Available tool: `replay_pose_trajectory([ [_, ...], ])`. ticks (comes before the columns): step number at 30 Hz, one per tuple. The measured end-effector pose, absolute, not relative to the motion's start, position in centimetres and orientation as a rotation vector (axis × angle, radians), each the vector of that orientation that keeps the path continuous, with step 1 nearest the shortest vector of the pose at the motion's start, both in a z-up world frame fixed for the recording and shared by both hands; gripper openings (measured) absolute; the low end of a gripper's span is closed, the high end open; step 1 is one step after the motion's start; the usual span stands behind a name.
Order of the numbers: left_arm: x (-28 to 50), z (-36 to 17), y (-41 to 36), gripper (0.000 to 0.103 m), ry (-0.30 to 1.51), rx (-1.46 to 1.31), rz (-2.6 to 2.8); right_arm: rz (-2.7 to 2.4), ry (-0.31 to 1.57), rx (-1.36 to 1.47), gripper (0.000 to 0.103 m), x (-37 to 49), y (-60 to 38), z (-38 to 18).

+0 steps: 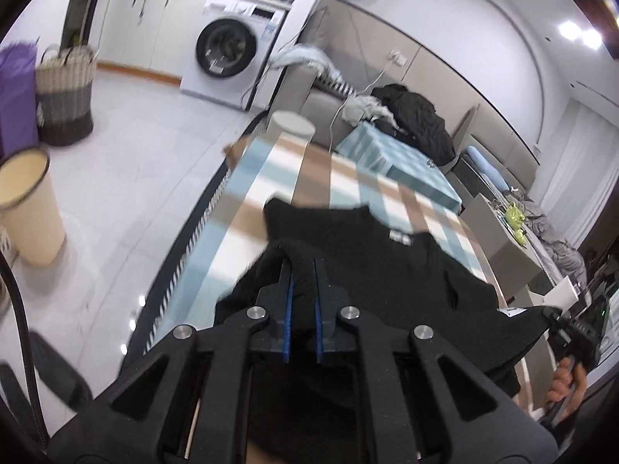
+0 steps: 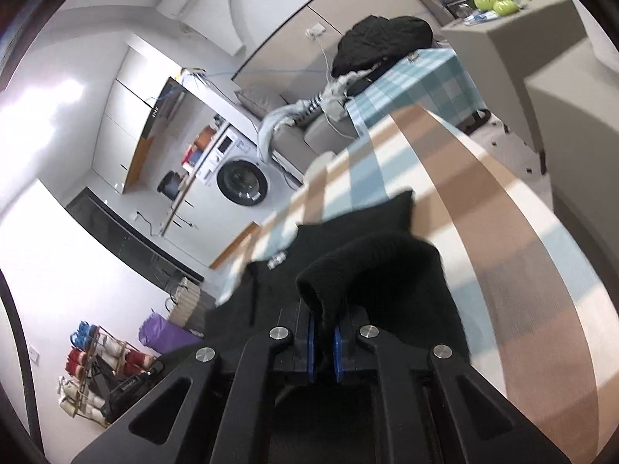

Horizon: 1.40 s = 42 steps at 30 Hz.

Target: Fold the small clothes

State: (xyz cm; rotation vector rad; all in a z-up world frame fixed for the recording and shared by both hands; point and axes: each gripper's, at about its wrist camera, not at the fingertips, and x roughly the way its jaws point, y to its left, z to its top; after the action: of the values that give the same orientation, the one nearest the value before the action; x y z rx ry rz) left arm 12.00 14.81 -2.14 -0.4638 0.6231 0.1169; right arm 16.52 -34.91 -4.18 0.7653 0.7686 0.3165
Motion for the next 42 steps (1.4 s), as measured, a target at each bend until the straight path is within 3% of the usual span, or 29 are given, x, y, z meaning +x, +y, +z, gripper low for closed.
replay_pose_trajectory([
  [8, 23.3, 0.1, 16.8, 0.008, 0.609, -0.478, 0.145, 0.140, 0.778, 0.891, 0.009, 28.5, -35.7, -5.3],
  [10, 25.6, -0.8, 17.9, 0.031, 0.670, -0.506, 0.196, 0.069, 0.792, 0.858, 0.017, 30.0, -35.8, -5.8],
  [12, 26.1, -1.5, 18.4, 0.049, 0.671, -0.501, 0.230, 0.039, 0.814, 0.837, 0.022, 30.6, -36.0, -6.5],
  [14, 25.9, -2.4, 18.7, 0.059, 0.672, -0.492, 0.237, 0.033, 0.830, 0.815, 0.025, 30.2, -36.3, -6.8],
  [21, 25.1, -5.6, 17.6, 0.060, 0.745, -0.430, 0.232, 0.035, 0.892, 0.744, 0.031, 27.9, -37.1, -7.6],
  [24, 24.4, -6.8, 16.8, 0.060, 0.789, -0.376, 0.243, 0.065, 0.922, 0.688, 0.043, 26.7, -36.3, -7.4],
  [27, 22.4, -7.5, 16.3, 0.060, 0.818, -0.334, 0.258, 0.115, 0.948, 0.624, 0.045, 24.8, -35.5, -7.0],
  [31, 17.6, -8.2, 16.6, 0.060, 0.837, -0.345, 0.263, 0.171, 0.981, 0.543, 0.056, 21.3, -34.6, -6.9],
  [42, 9.5, -12.1, 16.5, 0.060, 0.926, -0.431, 0.239, 0.257, 1.045, 0.416, 0.057, 13.4, -32.4, -8.0],
])
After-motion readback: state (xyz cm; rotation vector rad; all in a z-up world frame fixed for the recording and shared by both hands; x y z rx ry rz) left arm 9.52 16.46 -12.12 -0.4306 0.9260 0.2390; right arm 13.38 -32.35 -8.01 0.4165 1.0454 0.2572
